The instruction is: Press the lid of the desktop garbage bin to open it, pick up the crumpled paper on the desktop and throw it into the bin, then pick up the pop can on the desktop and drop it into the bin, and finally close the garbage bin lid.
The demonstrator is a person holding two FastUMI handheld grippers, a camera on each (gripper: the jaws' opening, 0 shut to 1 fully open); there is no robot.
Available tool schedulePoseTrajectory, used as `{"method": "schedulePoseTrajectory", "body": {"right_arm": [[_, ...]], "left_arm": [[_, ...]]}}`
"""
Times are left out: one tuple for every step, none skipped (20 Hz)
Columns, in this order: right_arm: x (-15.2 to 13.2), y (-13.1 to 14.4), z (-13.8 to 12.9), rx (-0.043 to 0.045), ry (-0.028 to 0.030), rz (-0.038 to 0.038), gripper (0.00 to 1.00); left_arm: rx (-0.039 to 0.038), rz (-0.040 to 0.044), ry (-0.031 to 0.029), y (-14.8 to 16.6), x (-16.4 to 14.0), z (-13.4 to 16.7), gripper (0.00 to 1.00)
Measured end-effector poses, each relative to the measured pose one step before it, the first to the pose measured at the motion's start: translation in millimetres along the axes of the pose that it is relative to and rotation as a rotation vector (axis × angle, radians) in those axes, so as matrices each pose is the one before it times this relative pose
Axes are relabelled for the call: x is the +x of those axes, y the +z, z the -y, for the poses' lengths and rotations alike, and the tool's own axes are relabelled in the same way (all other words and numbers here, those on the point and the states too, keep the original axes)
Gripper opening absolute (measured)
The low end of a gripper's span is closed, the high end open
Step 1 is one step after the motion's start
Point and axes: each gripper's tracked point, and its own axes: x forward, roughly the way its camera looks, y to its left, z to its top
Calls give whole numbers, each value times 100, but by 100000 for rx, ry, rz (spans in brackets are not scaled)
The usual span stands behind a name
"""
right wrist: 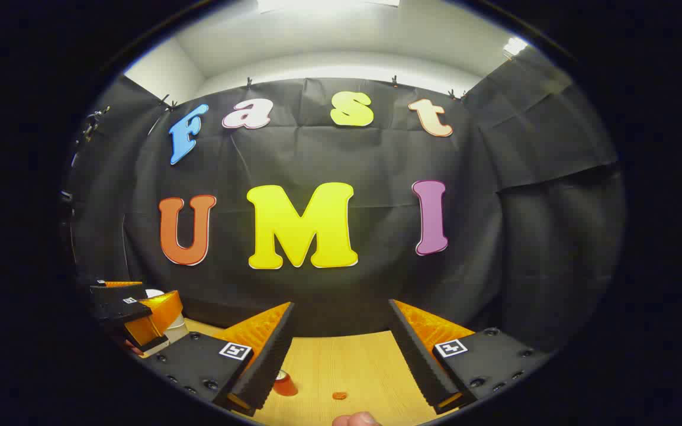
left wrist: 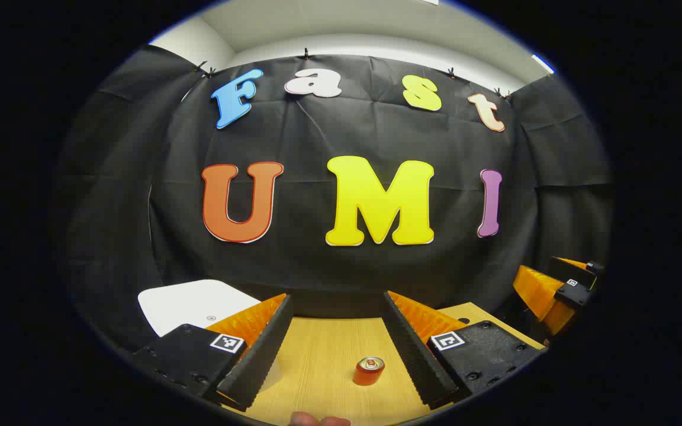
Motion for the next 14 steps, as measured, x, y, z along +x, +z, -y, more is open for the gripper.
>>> {"method": "schedulePoseTrajectory", "body": {"right_arm": [[138,-129,50,-304,-121,-130,94],[163,-72,-91,507,316,-217,94],[173,70,-11,668,-196,58,94],[97,205,128,298,-325,596,96],[172,77,83,-1,-359,426,94],[156,107,77,-276,-112,143,94],[135,-77,245,41,-929,-306,94],[-32,138,169,657,-536,-70,93],[49,42,47,417,-369,118,95],[0,100,14,104,36,25,94],[-16,-65,-103,-213,391,13,94],[-16,116,-109,-216,318,63,94],[-25,91,-59,-206,500,154,94],[0,130,-121,-218,533,162,94]], "left_arm": [[423,55,338,-17,65,-151,98],[205,344,31,164,52,-106,98],[608,457,-40,156,140,-20,98],[1120,136,314,67,97,-155,98],[1003,-11,157,194,80,-116,98],[685,-27,-181,22,78,18,98],[213,505,-168,379,-2,42,98],[101,792,-10,400,42,-127,98],[61,416,-152,270,49,47,98],[41,95,-236,170,-59,17,98],[96,177,57,117,77,38,98],[-179,89,22,-30,-12,67,98],[-522,-32,-92,3,-27,26,98],[-408,-452,-271,-132,-32,89,98]]}}
